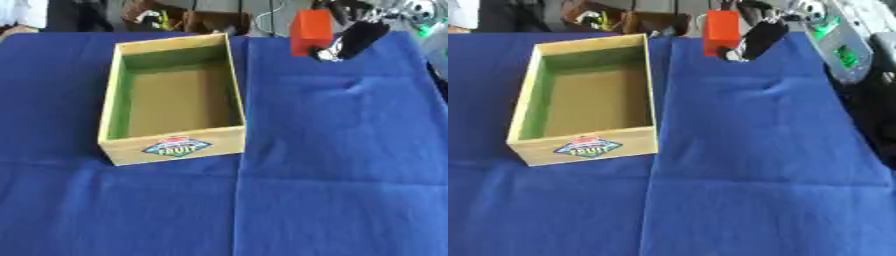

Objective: Pick up objects on the table and place them in the box.

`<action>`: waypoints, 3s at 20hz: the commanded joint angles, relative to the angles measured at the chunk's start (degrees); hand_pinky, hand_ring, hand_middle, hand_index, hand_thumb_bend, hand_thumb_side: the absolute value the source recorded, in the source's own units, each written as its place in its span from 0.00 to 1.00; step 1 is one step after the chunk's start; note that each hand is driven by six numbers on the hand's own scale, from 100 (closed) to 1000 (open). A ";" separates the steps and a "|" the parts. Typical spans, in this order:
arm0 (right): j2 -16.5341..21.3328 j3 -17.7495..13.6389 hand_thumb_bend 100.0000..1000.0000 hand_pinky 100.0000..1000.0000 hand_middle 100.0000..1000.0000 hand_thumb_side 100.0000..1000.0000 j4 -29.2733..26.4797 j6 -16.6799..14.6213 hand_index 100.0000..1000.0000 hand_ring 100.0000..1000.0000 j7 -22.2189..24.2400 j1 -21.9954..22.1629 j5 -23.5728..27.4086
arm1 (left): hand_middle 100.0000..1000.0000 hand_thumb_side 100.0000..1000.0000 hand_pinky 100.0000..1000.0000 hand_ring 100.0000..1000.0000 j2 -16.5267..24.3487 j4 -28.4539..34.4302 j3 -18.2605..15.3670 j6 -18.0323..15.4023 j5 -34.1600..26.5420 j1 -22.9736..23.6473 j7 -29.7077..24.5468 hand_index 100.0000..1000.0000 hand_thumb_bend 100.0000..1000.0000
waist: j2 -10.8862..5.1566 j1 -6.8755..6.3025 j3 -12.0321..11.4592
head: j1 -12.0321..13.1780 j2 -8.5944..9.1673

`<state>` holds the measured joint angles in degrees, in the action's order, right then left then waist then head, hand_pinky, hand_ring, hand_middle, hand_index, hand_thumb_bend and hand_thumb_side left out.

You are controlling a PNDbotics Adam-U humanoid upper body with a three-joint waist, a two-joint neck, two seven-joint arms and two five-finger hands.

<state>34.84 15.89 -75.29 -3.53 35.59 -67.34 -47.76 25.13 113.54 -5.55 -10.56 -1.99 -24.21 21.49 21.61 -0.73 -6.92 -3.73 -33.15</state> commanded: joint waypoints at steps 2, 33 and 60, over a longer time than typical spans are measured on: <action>-4.07 -1.01 0.00 0.37 0.21 0.28 -0.68 0.52 0.16 0.44 -0.29 -4.24 -0.51 | 0.80 1.00 0.72 0.80 1.29 1.06 0.03 -0.17 -0.04 -0.80 -0.39 0.89 0.00 | -1.91 0.18 -0.45 | -0.37 -0.25; -20.21 0.89 0.00 0.39 0.29 0.29 14.75 -0.77 0.27 0.48 0.79 -6.87 -6.77 | 0.80 1.00 0.72 0.80 0.55 1.06 0.46 -0.53 -0.77 -2.72 -0.71 0.89 0.00 | 0.33 2.17 -4.45 | -0.48 0.52; -19.19 -0.91 0.48 0.68 0.87 0.77 7.75 -4.24 0.94 0.85 2.57 -7.79 -8.15 | 0.80 1.00 0.72 0.80 0.15 1.06 0.67 -0.42 -0.87 -3.40 -0.67 0.89 0.00 | -0.77 2.53 -3.57 | -3.64 -0.15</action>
<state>13.88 16.01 -64.52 -8.12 39.20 -73.84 -56.82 24.63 113.54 -4.80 -11.07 -2.75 -26.81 20.76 22.51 2.20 -10.49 -7.08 -32.93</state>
